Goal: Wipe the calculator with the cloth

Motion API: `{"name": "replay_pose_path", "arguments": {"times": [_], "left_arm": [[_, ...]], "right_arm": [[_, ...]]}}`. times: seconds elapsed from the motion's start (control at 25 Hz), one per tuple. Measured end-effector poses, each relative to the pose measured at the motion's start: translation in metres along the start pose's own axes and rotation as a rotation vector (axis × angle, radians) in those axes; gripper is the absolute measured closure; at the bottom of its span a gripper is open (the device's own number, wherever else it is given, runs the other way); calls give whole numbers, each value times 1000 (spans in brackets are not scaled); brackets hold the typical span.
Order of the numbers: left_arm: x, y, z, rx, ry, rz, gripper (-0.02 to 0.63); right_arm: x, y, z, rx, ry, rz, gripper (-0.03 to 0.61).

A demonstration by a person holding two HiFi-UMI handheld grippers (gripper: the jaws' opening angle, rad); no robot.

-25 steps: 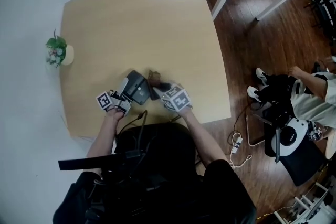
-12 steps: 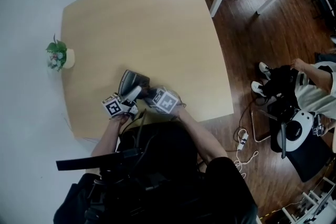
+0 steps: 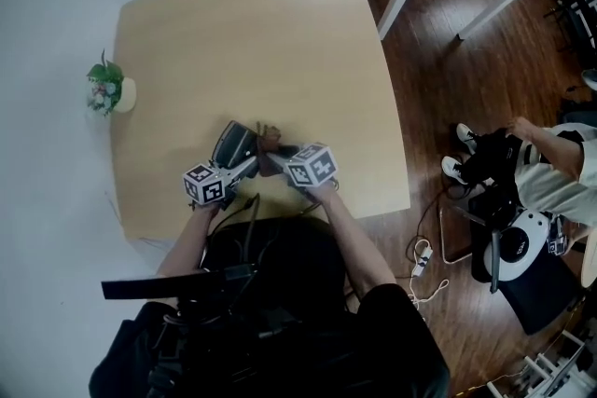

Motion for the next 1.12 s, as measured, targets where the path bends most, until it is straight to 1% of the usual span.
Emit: {"name": "replay_pose_path", "arguments": {"times": [0.04, 0.12, 0.16, 0.24, 0.28, 0.32, 0.36, 0.44, 0.52, 0.64, 0.76, 0.88, 0.92, 0.96, 1.0, 1.04, 1.08, 1.12], "left_arm": [[0, 1, 0, -26, 4, 32, 456], [1, 7, -3, -91, 7, 82, 473], [1, 12, -6, -139, 9, 106, 480], [0, 22, -14, -258, 8, 156, 492], [-2, 28, -19, -317, 5, 173, 494], [-2, 34, -25, -370, 1, 180, 496], [-2, 40, -31, -411, -2, 178, 505], [-1, 48, -42, -461, -13, 163, 520], [2, 52, -50, -473, -31, 154, 528], [10, 54, -49, -445, -36, 127, 531], [13, 54, -47, -396, -35, 103, 529], [14, 54, -48, -389, -33, 105, 529], [15, 54, -49, -391, -32, 104, 529], [16, 55, -50, -395, -29, 104, 529], [17, 56, -50, -403, -24, 107, 529], [17, 57, -50, -415, -17, 113, 531], [17, 58, -50, -430, -10, 120, 531], [17, 59, -50, -447, -2, 129, 529]], "right_arm": [[6, 10, 5, 40, -30, 11, 514], [14, 37, 27, 161, -54, 39, 514], [17, 53, 45, 222, -37, 44, 514], [15, 86, 86, 305, 45, 27, 514], [11, 99, 104, 326, 87, 17, 514], [4, 108, 117, 339, 111, 19, 514], [-4, 112, 124, 346, 109, 37, 512], [-17, 110, 125, 355, 63, 92, 512], [-16, 107, 122, 354, 35, 110, 511], [2, 112, 117, 372, -19, 103, 509], [26, 112, 96, 383, -148, 107, 509], [52, 108, 73, 377, -319, 136, 511], [59, 108, 71, 380, -365, 145, 511], [64, 109, 74, 387, -390, 146, 512], [68, 113, 83, 397, -388, 135, 512], [69, 119, 95, 406, -356, 111, 512], [67, 125, 110, 408, -293, 78, 512], [63, 130, 127, 404, -209, 45, 512]]}}
Point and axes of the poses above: the fingertips, and each gripper's own axes: x backward along the fingers, z to its left, y out of its top, the point moved 10 cm from there along x, backward along the fingers, and after that the axes turned 8 degrees about y, right-handed, at the moved point
